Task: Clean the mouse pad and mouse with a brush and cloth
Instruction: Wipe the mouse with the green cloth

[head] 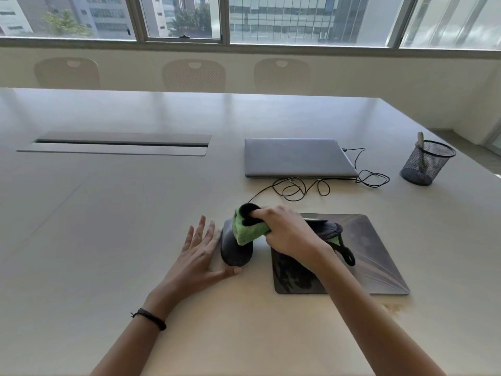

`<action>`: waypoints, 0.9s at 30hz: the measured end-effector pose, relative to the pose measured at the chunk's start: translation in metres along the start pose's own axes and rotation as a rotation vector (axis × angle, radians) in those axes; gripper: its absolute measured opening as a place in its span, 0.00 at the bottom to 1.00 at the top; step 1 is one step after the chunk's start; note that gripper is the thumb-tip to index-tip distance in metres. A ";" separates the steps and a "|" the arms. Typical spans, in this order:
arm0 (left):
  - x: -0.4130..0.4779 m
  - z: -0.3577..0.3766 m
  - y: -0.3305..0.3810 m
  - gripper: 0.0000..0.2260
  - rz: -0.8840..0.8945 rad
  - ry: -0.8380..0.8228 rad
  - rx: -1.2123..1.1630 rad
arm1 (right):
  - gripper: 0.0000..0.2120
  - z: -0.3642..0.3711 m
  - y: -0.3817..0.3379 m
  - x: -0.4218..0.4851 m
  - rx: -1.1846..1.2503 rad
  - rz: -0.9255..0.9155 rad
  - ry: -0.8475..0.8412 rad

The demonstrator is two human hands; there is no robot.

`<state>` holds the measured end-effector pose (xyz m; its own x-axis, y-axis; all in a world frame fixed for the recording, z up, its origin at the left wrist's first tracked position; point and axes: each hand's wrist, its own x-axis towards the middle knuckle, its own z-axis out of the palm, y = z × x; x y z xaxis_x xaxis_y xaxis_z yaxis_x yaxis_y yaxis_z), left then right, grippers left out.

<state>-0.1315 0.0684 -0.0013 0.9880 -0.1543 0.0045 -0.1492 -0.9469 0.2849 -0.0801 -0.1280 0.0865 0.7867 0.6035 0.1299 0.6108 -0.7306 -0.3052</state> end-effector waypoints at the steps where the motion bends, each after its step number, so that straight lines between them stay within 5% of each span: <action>1: 0.000 0.001 0.000 0.58 0.002 0.001 0.006 | 0.27 0.001 -0.001 -0.001 -0.002 -0.015 -0.002; 12: 0.000 0.004 -0.004 0.56 0.033 0.011 -0.025 | 0.29 -0.011 0.007 -0.025 0.104 -0.234 -0.102; 16: -0.001 -0.006 -0.016 0.55 0.069 -0.055 -0.431 | 0.29 -0.006 0.002 -0.023 0.058 -0.224 0.030; 21: 0.008 -0.015 -0.024 0.21 0.043 0.051 -0.785 | 0.28 0.005 -0.008 -0.022 -0.059 -0.258 0.007; 27: 0.035 -0.008 -0.017 0.15 0.159 -0.036 -0.766 | 0.23 0.010 -0.013 -0.026 -0.104 -0.290 -0.001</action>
<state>-0.0944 0.0809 0.0016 0.9532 -0.2933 0.0739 -0.2073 -0.4557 0.8657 -0.1098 -0.1312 0.0781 0.5780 0.7921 0.1962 0.8159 -0.5563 -0.1574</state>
